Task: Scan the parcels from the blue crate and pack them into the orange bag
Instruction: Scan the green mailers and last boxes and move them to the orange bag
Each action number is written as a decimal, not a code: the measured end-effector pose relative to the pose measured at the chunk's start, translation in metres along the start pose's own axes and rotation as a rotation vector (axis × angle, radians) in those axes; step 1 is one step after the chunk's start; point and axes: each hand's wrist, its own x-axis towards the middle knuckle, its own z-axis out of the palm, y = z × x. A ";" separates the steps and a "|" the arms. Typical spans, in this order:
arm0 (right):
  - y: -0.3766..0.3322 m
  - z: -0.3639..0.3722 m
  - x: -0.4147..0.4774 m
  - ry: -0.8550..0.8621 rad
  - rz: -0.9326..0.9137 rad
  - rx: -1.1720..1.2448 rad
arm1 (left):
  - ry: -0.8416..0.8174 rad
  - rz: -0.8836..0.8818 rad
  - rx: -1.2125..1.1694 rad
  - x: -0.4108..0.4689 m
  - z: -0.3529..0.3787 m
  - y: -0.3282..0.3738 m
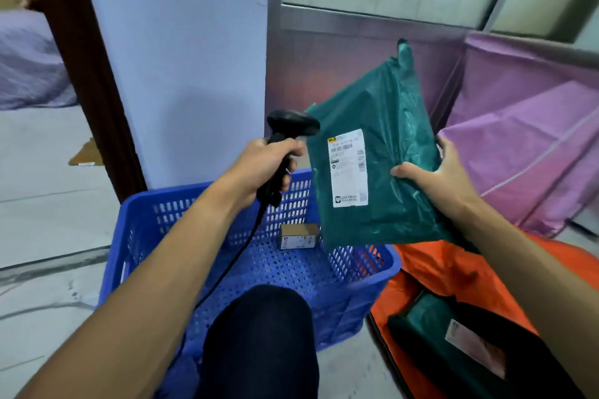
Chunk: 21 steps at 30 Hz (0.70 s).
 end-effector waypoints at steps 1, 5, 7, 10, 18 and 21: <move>-0.001 -0.011 -0.008 0.013 0.003 0.052 | -0.020 0.013 -0.001 -0.005 0.005 0.010; -0.005 -0.058 -0.048 0.074 -0.011 0.256 | -0.121 0.043 -0.031 -0.028 0.031 0.042; -0.003 -0.077 -0.070 0.108 0.002 0.326 | -0.156 0.071 -0.017 -0.037 0.047 0.049; 0.010 -0.102 -0.098 0.174 0.040 0.413 | -0.180 0.081 -0.008 -0.047 0.077 0.048; 0.087 -0.135 -0.175 0.226 0.223 0.537 | -0.274 0.019 0.052 -0.074 0.160 0.001; 0.127 -0.135 -0.200 0.207 0.302 0.556 | -0.230 0.036 0.147 -0.078 0.179 -0.028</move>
